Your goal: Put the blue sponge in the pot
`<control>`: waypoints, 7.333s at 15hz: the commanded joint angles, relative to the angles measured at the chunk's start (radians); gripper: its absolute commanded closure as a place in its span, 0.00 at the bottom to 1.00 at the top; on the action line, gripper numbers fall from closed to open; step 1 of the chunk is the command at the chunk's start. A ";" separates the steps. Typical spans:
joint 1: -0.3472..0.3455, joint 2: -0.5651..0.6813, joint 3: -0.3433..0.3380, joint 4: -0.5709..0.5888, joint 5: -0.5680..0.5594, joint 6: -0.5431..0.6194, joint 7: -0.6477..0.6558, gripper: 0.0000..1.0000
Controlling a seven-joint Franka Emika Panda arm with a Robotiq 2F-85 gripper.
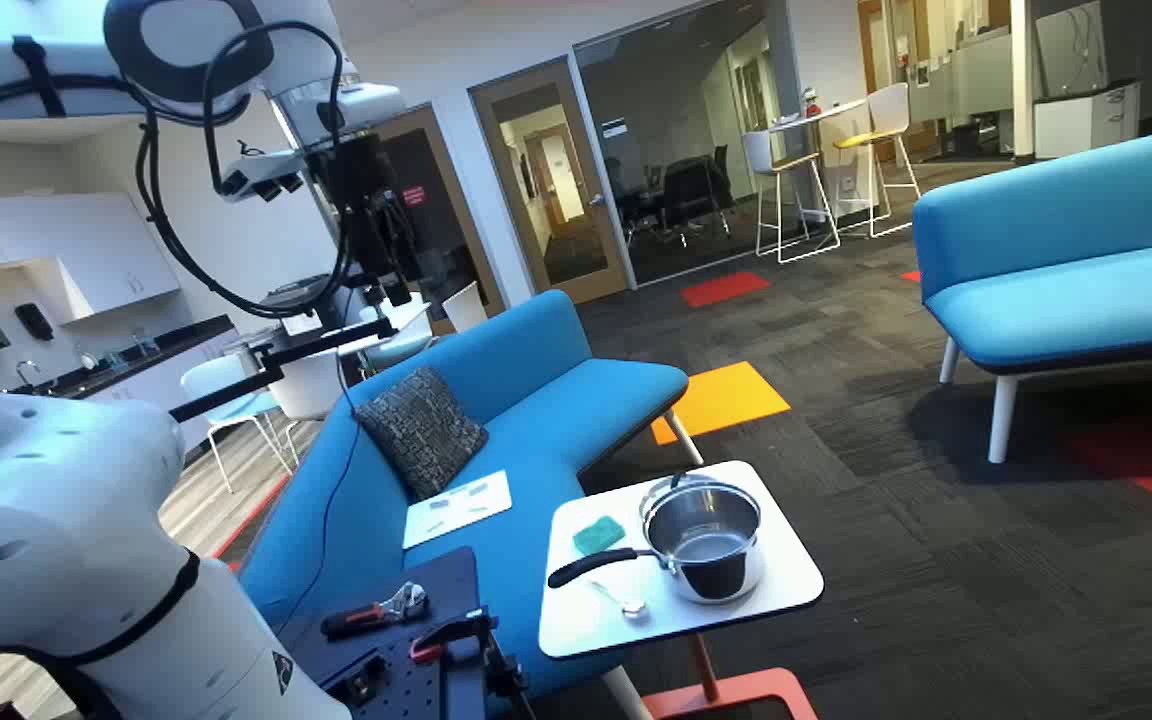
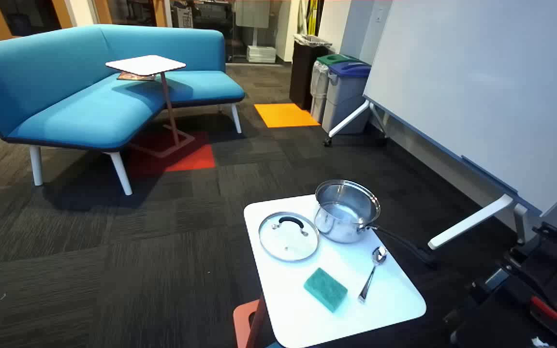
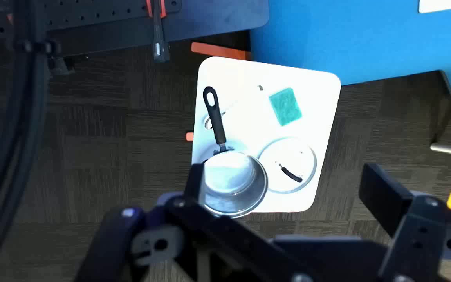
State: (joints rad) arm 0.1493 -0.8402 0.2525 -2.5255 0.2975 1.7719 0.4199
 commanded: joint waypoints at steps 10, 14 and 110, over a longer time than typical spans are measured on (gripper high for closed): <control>-0.003 0.148 0.087 0.002 0.003 0.129 -0.023 0.00; 0.016 0.391 0.191 0.009 -0.031 0.387 -0.011 0.00; 0.296 1.423 -0.371 0.335 -0.162 1.095 0.547 0.05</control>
State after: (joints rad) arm 0.4648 0.5895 -0.1341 -2.2065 0.1337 2.9041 0.9512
